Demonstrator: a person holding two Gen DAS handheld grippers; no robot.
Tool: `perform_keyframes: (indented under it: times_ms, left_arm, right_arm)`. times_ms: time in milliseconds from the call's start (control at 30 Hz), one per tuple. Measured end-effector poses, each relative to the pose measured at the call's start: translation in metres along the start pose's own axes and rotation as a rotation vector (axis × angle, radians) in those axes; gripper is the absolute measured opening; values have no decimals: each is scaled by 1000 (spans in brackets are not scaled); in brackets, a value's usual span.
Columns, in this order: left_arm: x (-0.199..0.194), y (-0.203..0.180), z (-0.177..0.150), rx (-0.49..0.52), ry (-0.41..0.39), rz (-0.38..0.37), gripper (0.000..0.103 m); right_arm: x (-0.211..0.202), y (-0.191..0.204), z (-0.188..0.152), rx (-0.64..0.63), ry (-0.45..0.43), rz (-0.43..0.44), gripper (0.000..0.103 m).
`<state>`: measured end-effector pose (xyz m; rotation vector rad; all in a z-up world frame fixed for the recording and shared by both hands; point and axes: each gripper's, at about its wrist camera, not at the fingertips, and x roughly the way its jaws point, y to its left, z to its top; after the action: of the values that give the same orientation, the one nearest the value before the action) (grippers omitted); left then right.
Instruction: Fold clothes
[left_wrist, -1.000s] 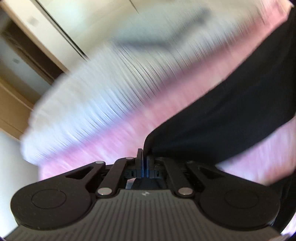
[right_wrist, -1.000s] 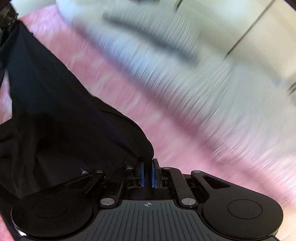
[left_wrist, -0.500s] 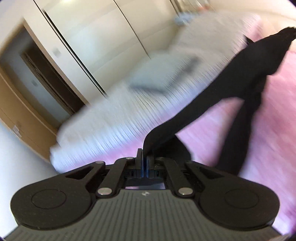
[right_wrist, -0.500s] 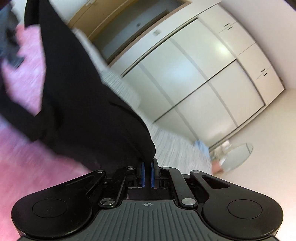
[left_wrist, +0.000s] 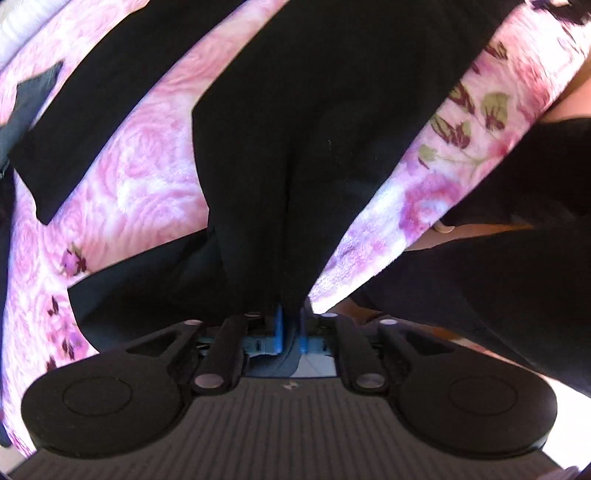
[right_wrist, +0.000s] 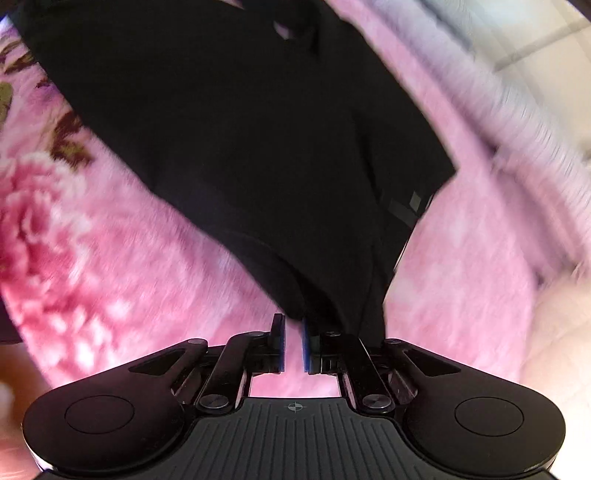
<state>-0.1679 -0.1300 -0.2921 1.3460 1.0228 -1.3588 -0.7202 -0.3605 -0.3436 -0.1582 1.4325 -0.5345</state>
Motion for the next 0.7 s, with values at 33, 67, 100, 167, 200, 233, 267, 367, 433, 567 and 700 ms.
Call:
perform_keyframes:
  times_ms: [33,67,100,167,200,233,267,367,433,567,700]
  left_arm:
    - [-1,0,1,-7,-7,9,17]
    - [0,5,9,-18,-18,25,18]
    - [-2,13,16,-32,-34,42,19]
    - [-8,31,30,-48,-67,79,26]
    - [-12,40,38,-51,-84,99,33]
    - [-15,49,45,-53,-101,114,39]
    - [-20,57,51,-49,-118,119,41]
    - [-32,87,63,-36,-162,93,44]
    - [-39,109,66,-29,-185,56,48]
    - [-51,155,60,-41,-176,-81,53]
    - [-66,193,41,-54,-141,-172,51]
  right_arm:
    - [-2,-6,-1,29,16,3,9]
    - [-4,-13,-1,59,32,5,12]
    - [-6,-25,3,101,34,8,14]
    - [-15,-52,18,189,19,11,26]
    - [-21,-63,27,224,5,10,30]
    - [-27,-74,37,258,-10,8,37]
    - [-32,-85,47,282,-27,8,43]
    - [-40,-91,90,292,-89,8,51]
    - [-39,-94,121,279,-122,22,53]
    - [-22,-96,189,232,-171,26,54]
    - [-9,-79,259,185,-208,50,54]
